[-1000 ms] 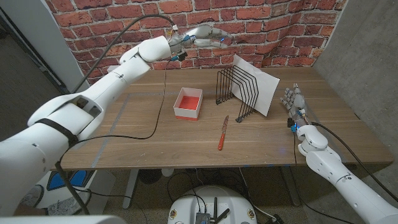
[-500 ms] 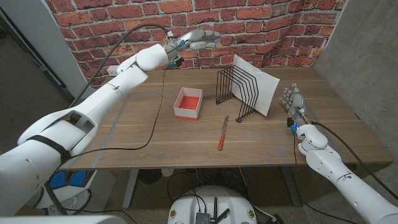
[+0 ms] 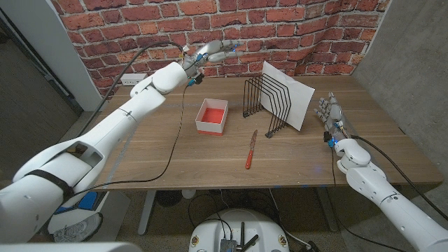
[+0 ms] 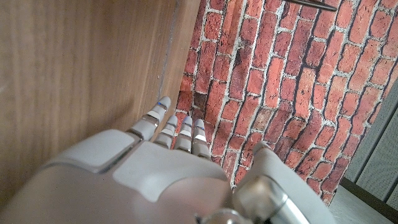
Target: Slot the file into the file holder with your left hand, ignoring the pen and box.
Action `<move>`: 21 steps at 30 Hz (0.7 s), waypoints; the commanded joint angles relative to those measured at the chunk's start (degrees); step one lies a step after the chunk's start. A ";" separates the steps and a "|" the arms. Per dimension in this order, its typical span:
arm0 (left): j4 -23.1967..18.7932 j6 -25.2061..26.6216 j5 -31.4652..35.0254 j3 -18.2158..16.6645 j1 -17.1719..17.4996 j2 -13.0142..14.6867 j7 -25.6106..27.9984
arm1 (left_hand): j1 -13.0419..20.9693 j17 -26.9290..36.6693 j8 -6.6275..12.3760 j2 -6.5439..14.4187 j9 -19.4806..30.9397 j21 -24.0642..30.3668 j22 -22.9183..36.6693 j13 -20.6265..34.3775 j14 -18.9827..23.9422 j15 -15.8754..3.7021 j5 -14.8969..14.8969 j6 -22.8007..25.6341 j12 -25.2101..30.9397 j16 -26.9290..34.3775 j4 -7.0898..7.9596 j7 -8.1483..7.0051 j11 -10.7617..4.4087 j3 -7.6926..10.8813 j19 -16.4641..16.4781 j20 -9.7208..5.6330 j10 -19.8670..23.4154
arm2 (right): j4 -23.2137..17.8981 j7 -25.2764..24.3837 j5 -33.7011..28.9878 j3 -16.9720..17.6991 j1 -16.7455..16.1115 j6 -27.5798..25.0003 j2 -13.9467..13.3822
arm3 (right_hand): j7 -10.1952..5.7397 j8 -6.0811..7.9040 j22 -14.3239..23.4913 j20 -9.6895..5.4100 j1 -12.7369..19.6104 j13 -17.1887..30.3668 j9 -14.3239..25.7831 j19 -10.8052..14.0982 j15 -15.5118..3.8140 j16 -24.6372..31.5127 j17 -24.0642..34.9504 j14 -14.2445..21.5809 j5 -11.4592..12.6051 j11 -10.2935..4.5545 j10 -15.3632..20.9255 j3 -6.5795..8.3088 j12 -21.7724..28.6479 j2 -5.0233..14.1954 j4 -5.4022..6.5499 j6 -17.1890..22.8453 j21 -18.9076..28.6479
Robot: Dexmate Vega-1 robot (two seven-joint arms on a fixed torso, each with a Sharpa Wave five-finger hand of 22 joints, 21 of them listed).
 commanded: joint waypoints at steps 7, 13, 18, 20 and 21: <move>-7.13 7.89 -4.69 -4.34 8.33 4.01 5.12 | -1.58 0.32 -0.19 0.75 0.01 0.17 0.03 0.03 -0.51 0.17 0.45 -2.24 0.21 0.17 0.58 0.36 0.37 0.29 -0.62 -3.52 -0.84 | -2.31 -1.09 0.29 -0.10 -0.28 -1.92 -0.27 | -0.08 0.10 0.17 -0.38 -0.11 0.20 0.10 0.40 -0.05 -0.07 0.14 0.07 0.49 -0.19 0.47 0.25 0.22 2.52 -0.02 0.00 0.07; -7.12 8.64 -7.04 -5.15 10.14 4.30 5.79 | -1.91 0.32 -0.11 0.85 0.00 0.18 0.02 0.03 -0.66 0.18 0.46 -2.52 0.22 0.18 0.64 0.46 0.48 0.32 -0.74 -3.48 -1.00 | -2.35 -1.54 -0.23 -0.68 0.50 -2.38 0.10 | -0.08 0.12 0.17 -0.31 -0.12 0.20 0.10 0.37 -0.08 -0.10 0.12 0.01 0.48 -0.16 0.52 0.24 0.23 2.49 -0.02 0.05 0.05; -5.65 7.41 -8.04 -5.48 11.00 3.56 7.26 | -2.56 0.30 -0.16 1.09 -0.03 0.08 0.02 0.02 -1.47 0.45 0.50 -3.66 0.07 0.04 0.74 0.55 0.74 0.44 -1.31 -3.59 -1.97 | -3.21 -2.75 -1.02 -0.83 0.57 -3.21 -0.24 | -0.06 0.12 0.17 -0.38 -0.15 0.20 0.10 0.28 -0.08 -0.11 0.13 -0.02 0.47 -0.17 0.54 0.21 0.23 2.45 -0.02 0.06 0.02; -5.92 7.51 -8.02 -5.86 11.90 3.43 8.84 | -2.79 0.29 -0.15 1.17 -0.04 -0.03 0.01 0.01 -1.67 0.52 0.52 -4.10 -0.01 0.06 0.74 0.63 0.85 0.51 -1.79 -3.88 -2.44 | -3.62 -3.28 -1.31 -0.93 0.55 -3.95 -0.55 | -0.13 0.06 0.17 -0.39 -0.15 0.20 0.10 0.17 -0.06 -0.11 0.13 -0.02 0.46 -0.17 0.57 0.20 0.24 2.43 -0.03 -0.10 -0.03; -5.88 7.19 -8.08 -6.08 12.38 3.34 9.56 | -2.88 0.29 -0.13 1.20 -0.04 -0.01 0.00 0.01 -1.82 0.53 0.52 -4.24 -0.05 0.03 0.74 0.72 0.84 0.54 -1.83 -3.95 -2.65 | -3.69 -3.37 -1.29 -0.93 0.58 -4.19 -0.59 | -0.08 0.05 0.17 -0.34 -0.16 0.20 0.10 0.05 -0.07 -0.10 0.13 -0.02 0.46 -0.17 0.55 0.18 0.23 2.41 -0.04 -0.12 -0.07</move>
